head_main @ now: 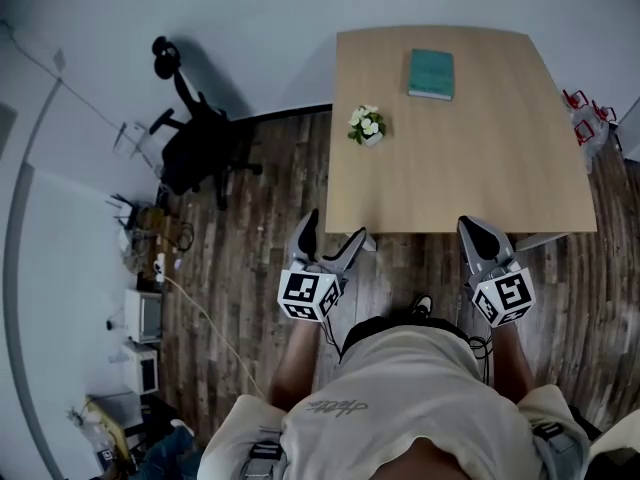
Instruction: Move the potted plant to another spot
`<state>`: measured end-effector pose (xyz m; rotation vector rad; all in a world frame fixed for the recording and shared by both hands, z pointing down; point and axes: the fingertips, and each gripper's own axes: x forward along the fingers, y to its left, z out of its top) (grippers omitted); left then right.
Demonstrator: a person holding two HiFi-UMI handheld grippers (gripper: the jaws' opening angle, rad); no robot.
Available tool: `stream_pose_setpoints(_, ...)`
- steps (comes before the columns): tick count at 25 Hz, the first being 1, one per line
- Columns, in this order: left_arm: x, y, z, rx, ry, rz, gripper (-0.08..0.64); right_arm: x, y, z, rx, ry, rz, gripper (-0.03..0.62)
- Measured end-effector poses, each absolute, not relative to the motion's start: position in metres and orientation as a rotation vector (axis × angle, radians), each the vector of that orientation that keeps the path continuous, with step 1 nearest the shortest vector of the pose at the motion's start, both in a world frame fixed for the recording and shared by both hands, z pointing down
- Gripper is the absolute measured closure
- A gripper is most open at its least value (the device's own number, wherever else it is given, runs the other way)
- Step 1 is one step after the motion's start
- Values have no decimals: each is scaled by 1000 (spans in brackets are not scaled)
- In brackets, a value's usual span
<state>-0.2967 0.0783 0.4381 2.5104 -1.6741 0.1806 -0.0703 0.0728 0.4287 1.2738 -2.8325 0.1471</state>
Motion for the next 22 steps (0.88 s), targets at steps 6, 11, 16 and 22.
stream_pose_setpoints(6,-295,78,455,2430,-1704,226,118,-65,59,444,1215,-2856,213,591)
stream_pose_setpoints(11,-288,67,457,2427,-1707,218,118,-58,47,452,1208,-2842,264,591)
stream_pose_setpoints(16,-294,46,464,2417,-1692,205,120,-57,30,450,1245,-2833,307,591)
stream_pose_setpoints(22,-289,10,464,2442,-1644,181,120,-64,2,435,1281,-2829,283,591)
